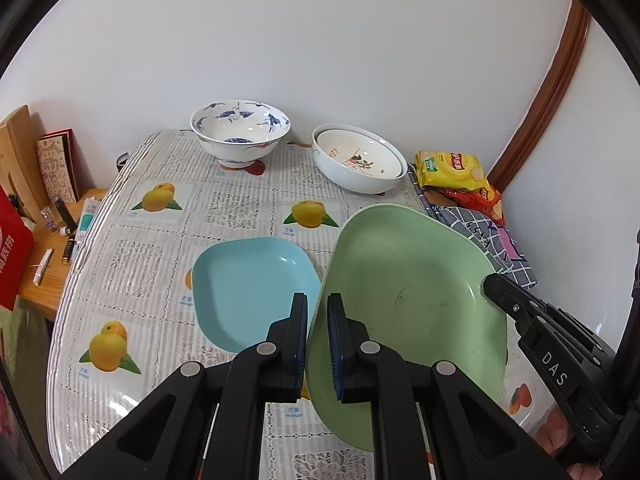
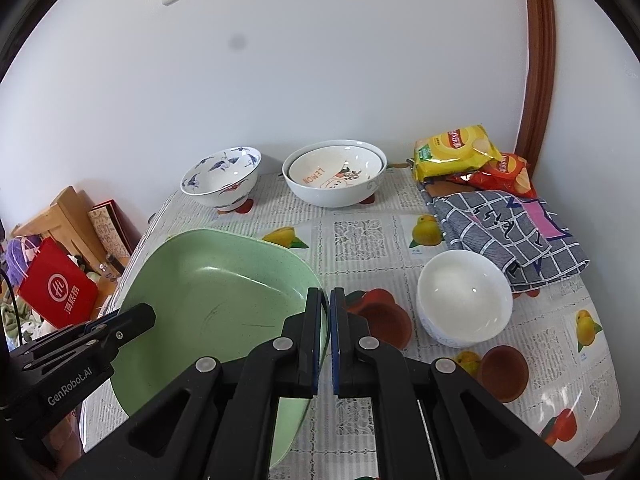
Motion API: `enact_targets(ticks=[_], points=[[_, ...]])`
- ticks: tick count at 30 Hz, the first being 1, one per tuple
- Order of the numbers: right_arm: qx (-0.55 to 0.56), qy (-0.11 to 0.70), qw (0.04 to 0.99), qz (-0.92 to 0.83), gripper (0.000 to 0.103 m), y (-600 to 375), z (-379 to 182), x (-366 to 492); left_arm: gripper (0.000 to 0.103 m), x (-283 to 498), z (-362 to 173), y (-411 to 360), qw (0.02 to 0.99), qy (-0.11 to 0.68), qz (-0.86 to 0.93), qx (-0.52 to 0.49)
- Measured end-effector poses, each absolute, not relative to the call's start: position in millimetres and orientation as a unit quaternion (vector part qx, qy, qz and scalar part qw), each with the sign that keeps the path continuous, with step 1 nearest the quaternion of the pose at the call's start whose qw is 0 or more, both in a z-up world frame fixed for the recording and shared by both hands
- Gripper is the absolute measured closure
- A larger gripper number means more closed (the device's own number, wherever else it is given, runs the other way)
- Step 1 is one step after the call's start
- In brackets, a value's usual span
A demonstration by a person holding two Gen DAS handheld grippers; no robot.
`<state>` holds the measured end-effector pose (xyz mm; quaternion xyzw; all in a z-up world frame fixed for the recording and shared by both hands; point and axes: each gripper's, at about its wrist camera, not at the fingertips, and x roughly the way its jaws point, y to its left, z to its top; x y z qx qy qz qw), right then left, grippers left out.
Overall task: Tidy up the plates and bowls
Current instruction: 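Lift the light-green plate with the left tool over the light-blue plate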
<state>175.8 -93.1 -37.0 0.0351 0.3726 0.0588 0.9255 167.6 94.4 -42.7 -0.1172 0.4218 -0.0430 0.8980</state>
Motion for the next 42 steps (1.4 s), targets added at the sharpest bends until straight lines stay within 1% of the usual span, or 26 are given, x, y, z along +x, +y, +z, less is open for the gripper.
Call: enact_targets(ticks=[16,28,42], points=[[0.024,0.387,0.918,0.083,0.098,-67,-50,200,0.093,179,-60,120,0.892,0.431,-0.022,-0.133],[0.026,0.397,0.912,0.099,0.098,-56,-59,226,0.093,202,-67,133,0.889,0.436,-0.009,-0.137],[0.019,0.425,0.896,0.128,0.098,-29,-96,266,0.093,224,-102,155,0.873,0.466,0.031,-0.139]])
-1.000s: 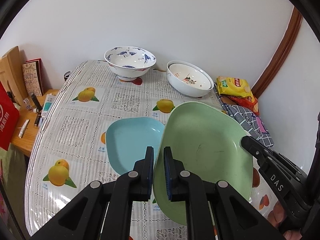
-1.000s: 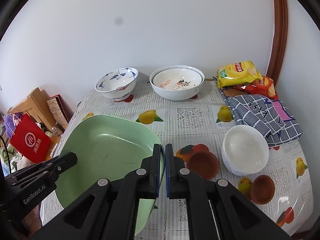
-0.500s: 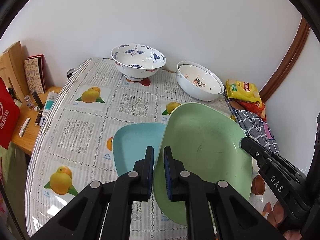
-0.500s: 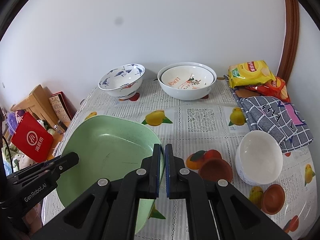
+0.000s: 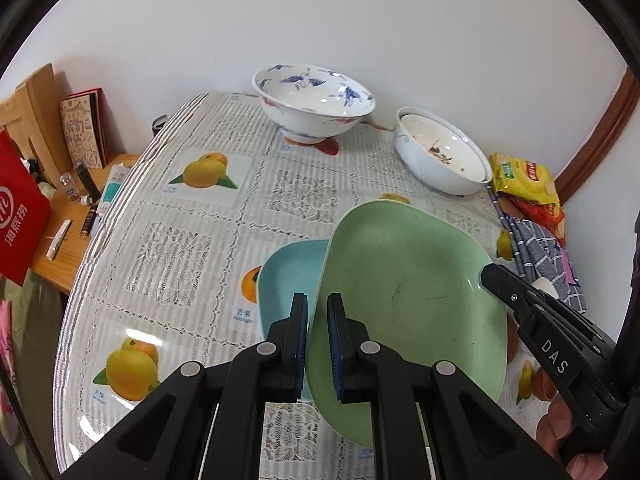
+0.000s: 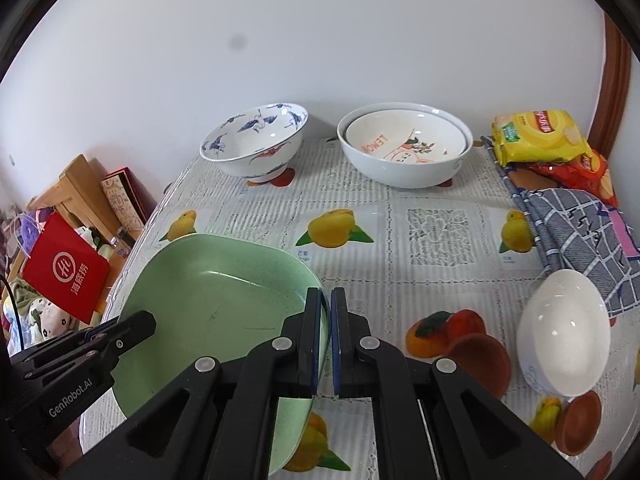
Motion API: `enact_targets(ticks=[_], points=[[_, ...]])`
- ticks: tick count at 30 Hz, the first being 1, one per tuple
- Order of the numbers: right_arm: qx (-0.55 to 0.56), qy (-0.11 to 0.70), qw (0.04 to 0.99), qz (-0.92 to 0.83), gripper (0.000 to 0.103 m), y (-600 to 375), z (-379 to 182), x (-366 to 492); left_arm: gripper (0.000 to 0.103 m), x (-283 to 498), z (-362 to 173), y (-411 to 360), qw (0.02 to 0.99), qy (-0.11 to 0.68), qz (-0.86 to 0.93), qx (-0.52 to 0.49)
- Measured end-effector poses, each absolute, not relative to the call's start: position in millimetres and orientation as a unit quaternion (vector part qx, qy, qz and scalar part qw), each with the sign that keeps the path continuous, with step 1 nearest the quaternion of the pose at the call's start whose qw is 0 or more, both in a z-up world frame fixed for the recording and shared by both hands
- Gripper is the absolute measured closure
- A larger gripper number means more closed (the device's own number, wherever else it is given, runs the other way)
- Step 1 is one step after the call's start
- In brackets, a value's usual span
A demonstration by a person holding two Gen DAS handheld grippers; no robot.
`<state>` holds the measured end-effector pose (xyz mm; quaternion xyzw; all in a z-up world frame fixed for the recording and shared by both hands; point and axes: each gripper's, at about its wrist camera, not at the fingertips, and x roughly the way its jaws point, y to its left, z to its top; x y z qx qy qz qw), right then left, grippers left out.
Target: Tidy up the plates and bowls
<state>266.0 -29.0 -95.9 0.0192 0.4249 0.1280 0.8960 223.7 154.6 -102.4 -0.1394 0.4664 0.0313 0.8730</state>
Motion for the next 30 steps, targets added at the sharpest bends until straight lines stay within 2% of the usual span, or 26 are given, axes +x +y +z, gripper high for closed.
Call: enact_targets(ticks=[11,30], points=[[0.000,0.446,0.883,0.145,0.097,-4,-126,294,0.093,238,-136,169,0.857,0.492,0.050,-0.145],[-0.022,0.452,0.878,0.156,0.094,14,-146,325,0.093,247,-154,173,0.848,0.508,0.032,-0.149]])
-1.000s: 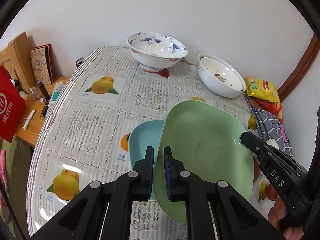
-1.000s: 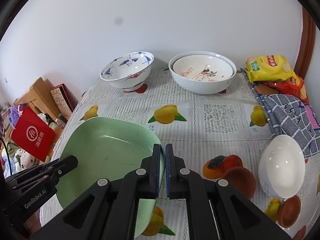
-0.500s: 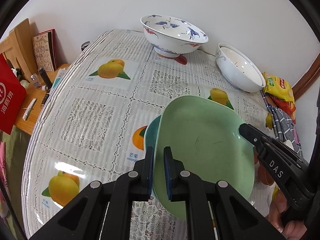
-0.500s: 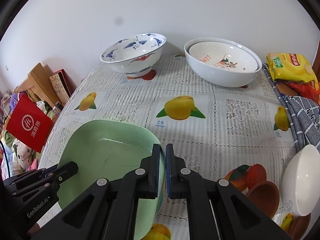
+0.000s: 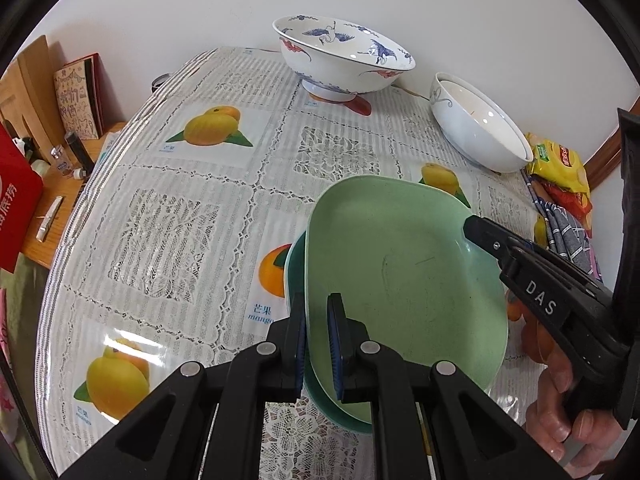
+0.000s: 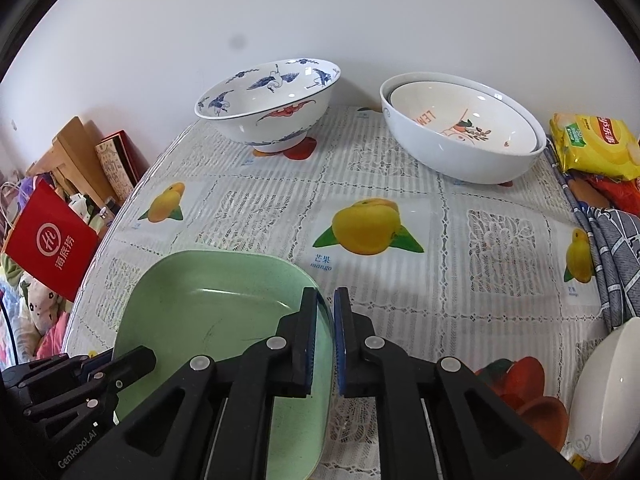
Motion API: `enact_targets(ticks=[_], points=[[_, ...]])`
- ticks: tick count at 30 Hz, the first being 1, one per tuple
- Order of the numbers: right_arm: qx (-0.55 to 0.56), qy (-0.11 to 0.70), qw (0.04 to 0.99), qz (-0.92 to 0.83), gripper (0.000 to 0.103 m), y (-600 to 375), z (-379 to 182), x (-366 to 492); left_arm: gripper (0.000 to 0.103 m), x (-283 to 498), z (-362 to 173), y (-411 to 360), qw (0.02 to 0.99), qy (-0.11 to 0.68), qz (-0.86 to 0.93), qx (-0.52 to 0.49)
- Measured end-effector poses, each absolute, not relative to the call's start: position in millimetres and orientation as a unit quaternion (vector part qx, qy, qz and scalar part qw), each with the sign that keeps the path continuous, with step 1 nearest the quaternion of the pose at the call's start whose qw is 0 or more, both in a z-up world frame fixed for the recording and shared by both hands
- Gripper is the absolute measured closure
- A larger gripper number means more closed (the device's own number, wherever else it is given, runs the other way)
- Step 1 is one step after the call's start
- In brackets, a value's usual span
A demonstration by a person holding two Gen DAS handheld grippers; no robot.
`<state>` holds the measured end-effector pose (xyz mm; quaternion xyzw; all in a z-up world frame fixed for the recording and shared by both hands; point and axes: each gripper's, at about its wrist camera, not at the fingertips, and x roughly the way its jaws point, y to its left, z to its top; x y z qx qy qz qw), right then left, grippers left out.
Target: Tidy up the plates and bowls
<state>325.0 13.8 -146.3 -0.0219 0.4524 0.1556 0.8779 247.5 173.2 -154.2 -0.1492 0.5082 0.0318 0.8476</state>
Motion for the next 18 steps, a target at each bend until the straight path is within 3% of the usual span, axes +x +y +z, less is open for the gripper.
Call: enact_targets(ticks=[7,18], points=[[-0.020,0.456,0.874,0.164,0.091,13,-146,325,0.091,246,-152,174,0.844,0.512,0.020,-0.156],[-0.031,0.443,0.880,0.168,0.079,9,-126,298,0.074,228,-140,168,0.846,0.514,0.014,-0.141]])
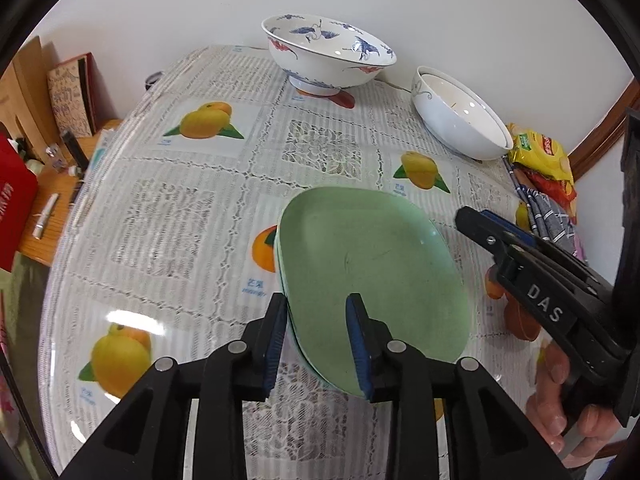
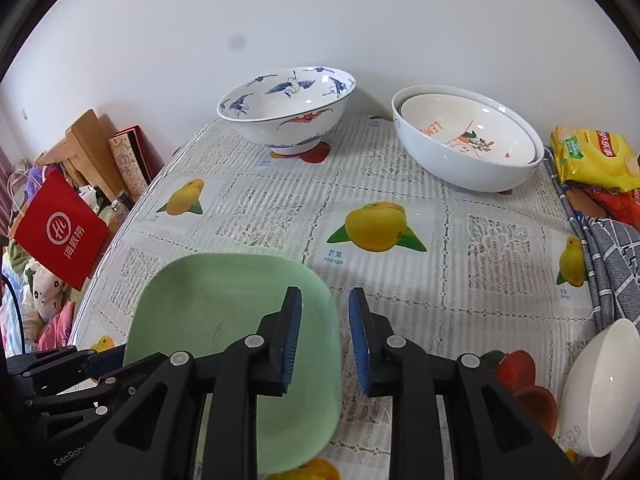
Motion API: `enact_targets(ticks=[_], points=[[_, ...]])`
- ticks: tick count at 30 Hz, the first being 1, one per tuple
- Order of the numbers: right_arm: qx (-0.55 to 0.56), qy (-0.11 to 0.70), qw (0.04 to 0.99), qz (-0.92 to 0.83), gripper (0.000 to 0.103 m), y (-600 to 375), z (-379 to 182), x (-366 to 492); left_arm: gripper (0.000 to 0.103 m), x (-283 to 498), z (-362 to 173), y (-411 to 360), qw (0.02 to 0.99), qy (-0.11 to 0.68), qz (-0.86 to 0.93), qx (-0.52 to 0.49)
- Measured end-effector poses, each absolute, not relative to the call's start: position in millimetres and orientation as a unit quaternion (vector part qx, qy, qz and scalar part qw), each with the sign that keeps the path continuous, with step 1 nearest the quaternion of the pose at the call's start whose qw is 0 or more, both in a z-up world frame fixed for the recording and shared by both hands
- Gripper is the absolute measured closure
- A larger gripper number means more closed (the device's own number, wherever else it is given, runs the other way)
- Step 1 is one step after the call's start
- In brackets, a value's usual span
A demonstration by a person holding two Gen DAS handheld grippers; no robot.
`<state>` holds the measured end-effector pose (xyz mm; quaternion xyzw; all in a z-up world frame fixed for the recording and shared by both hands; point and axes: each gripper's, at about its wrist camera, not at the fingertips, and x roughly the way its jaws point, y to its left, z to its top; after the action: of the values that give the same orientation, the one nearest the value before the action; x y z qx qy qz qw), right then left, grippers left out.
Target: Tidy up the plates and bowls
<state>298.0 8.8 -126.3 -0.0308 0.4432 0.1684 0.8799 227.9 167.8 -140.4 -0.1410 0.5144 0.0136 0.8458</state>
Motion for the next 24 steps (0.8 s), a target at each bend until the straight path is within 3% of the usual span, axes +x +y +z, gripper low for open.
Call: enact_targets(ticks=[6,11,16,19,24], points=[[-0.014,0.436,0.887,0.152,0.078,-19,-111,274,0.074,211,-125,161,0.850,0.509,0.005,-0.136],[0.003,0.411,0.904,0.122,0.053,-60,-89,243,0.074,198,-107,143,0.859,0.497,-0.007,-0.127],[0.006,0.385,0.919,0.085,0.050,-110,-64,210,0.068,186,-90,112,0.868,0.482,-0.025,-0.116],[0.001,0.379,0.923,0.064,0.041,-142,-56,190,0.067,180,-82,87,0.872,0.477,-0.042,-0.103],[-0.004,0.372,0.928,0.010,0.040,-197,-52,155,0.064,171,-75,52,0.873,0.474,-0.064,-0.091]])
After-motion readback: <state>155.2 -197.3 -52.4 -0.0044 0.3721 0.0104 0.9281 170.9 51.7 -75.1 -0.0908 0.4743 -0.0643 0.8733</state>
